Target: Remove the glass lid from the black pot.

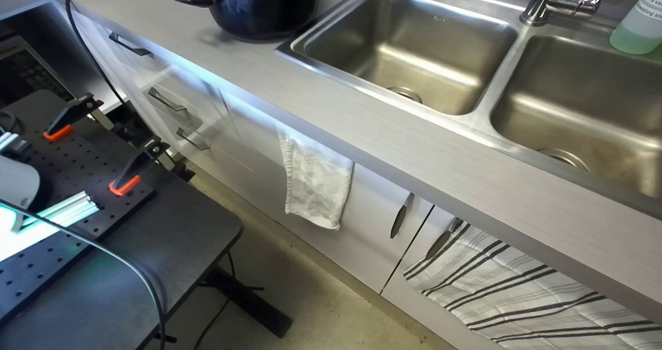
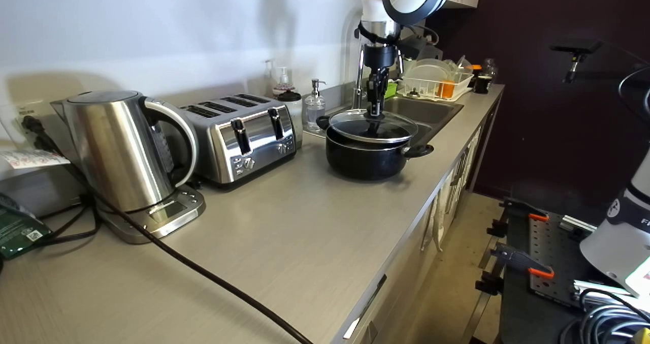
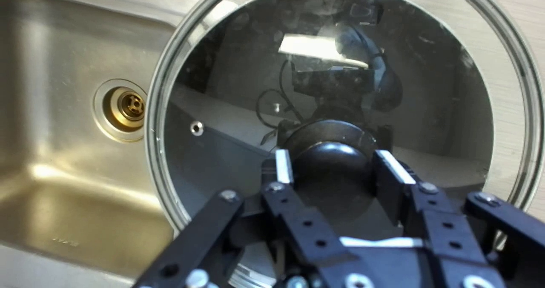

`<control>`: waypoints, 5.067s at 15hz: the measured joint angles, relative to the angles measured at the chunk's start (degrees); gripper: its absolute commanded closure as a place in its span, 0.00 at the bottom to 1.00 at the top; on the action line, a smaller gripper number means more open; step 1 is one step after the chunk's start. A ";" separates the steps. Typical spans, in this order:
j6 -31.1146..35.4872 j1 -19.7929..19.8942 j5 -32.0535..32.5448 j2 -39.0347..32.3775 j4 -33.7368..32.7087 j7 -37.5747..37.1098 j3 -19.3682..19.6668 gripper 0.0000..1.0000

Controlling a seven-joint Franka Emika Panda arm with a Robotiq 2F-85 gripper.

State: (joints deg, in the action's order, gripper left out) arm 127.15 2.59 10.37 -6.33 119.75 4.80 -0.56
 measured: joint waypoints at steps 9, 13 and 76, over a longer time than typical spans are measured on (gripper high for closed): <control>3.18 0.01 0.01 10.81 12.60 3.74 0.02 0.76; 3.86 -0.55 0.02 17.50 18.59 6.38 0.02 0.76; 2.74 -23.10 11.63 -25.24 -19.96 -45.24 -1.79 0.00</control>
State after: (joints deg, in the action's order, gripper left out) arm 129.89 -20.51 22.00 -31.56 99.79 -40.44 -2.35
